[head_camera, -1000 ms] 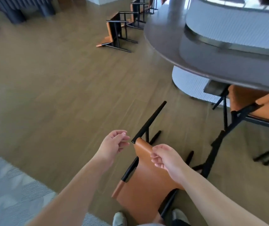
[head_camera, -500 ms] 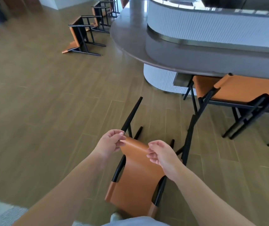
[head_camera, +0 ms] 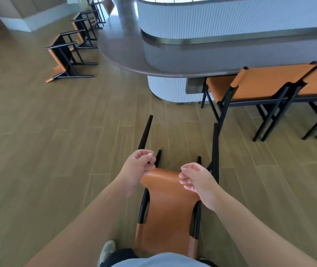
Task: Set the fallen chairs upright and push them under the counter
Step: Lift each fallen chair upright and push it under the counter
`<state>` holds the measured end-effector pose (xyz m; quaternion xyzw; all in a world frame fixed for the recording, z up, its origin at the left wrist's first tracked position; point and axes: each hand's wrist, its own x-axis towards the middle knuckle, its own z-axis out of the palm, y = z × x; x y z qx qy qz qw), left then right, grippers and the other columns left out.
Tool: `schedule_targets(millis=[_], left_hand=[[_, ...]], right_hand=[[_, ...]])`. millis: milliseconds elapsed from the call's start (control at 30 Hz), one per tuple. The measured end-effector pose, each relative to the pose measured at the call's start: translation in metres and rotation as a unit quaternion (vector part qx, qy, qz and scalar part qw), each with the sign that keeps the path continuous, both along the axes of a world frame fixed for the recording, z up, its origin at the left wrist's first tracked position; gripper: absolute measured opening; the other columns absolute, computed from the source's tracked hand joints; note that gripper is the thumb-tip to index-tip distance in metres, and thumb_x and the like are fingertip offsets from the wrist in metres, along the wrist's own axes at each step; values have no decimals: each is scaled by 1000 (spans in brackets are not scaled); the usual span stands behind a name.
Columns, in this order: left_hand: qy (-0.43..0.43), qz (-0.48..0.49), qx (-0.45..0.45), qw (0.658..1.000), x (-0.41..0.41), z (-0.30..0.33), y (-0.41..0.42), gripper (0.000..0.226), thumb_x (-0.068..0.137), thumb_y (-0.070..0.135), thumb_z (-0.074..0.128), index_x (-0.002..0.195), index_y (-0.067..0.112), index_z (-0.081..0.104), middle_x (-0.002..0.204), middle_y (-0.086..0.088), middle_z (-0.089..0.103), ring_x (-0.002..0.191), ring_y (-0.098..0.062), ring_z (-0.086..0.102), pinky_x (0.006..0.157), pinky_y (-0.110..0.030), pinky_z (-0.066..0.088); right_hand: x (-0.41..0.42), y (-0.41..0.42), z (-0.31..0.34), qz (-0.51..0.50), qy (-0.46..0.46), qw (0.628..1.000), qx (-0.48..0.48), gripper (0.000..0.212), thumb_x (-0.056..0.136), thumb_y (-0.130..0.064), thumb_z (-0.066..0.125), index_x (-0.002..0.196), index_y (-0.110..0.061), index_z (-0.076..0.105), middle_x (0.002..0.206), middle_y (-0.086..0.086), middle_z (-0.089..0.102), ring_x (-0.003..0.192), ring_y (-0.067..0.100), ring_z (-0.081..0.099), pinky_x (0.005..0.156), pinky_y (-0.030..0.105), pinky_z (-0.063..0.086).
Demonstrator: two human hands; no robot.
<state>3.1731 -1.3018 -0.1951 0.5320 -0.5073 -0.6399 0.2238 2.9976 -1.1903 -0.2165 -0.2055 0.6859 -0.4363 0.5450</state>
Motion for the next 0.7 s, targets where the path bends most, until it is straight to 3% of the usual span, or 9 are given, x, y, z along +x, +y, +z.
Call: schedule_targets(millis=[133, 300, 467, 700], left_hand=[[15, -54, 12, 998, 21, -13, -43, 16, 99, 23, 56, 108, 17, 68, 102, -3, 73, 80, -14, 67, 67, -25, 47], [7, -118, 36, 992, 89, -30, -109, 15, 99, 24, 55, 107, 21, 68, 104, -2, 74, 86, -14, 68, 81, -31, 50], [20, -135, 42, 990, 142, -31, -171, 16, 99, 20, 53, 109, 18, 67, 97, -1, 74, 84, -15, 66, 85, -33, 49], [16, -210, 60, 976, 158, -28, -173, 18, 100, 19, 53, 111, 16, 67, 105, -5, 73, 86, -16, 65, 81, -31, 48]], right_hand=[[26, -18, -9, -80, 27, 996, 5, 13, 100, -20, 54, 104, -16, 66, 93, 4, 69, 87, 18, 67, 91, 36, 55], [110, -67, -17, -181, 62, 981, 23, 11, 97, -20, 55, 100, -18, 65, 96, 5, 70, 90, 18, 67, 90, 36, 55], [192, -127, -14, -190, 103, 976, 12, 12, 95, -22, 53, 98, -22, 64, 96, 1, 69, 94, 18, 66, 89, 32, 53], [229, -119, 4, -267, 76, 961, 1, 11, 95, -19, 56, 103, -21, 64, 96, 6, 71, 97, 24, 68, 93, 36, 54]])
